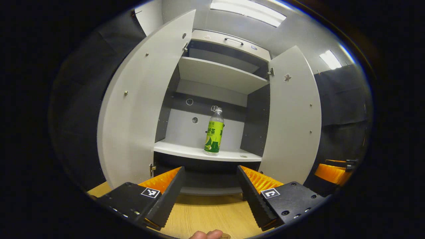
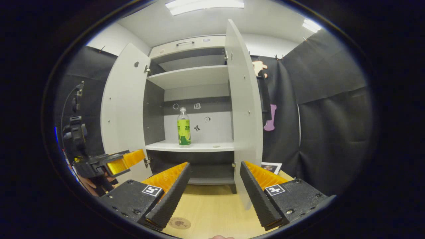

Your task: Grasp the bottle in the cabinet with the left hand and place it on the coaster, then close the right door with the right hand and the left door with the left hand.

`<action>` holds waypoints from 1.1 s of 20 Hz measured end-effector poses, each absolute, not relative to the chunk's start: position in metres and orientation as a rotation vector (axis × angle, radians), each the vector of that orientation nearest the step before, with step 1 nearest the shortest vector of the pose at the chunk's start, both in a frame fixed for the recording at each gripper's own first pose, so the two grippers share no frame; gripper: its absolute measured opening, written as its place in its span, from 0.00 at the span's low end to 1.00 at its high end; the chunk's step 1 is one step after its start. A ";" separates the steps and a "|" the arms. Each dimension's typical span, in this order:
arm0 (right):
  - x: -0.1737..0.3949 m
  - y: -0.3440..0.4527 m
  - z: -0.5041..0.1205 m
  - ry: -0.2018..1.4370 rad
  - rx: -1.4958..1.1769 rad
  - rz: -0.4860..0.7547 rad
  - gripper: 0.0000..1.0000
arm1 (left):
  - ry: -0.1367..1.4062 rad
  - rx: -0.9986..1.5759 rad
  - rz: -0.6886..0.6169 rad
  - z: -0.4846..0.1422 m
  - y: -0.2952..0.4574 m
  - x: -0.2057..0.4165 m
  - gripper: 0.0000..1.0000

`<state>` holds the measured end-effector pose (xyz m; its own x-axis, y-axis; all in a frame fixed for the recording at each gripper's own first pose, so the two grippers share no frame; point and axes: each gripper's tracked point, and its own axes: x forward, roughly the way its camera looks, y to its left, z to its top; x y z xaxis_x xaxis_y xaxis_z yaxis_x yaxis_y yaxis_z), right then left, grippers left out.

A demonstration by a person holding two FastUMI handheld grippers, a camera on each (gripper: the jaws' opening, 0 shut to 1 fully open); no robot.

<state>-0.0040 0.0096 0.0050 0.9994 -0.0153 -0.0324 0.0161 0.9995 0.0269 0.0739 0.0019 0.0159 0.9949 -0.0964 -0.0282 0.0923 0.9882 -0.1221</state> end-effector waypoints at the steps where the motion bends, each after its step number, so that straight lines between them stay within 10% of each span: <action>1: -0.005 0.007 0.004 0.038 0.030 -0.026 0.98 | 0.042 -0.130 -0.123 0.016 -0.003 0.088 0.99; 22: -0.018 -0.034 -0.003 0.082 0.100 -0.117 0.98 | 0.051 -0.009 -0.100 0.042 -0.016 0.342 0.94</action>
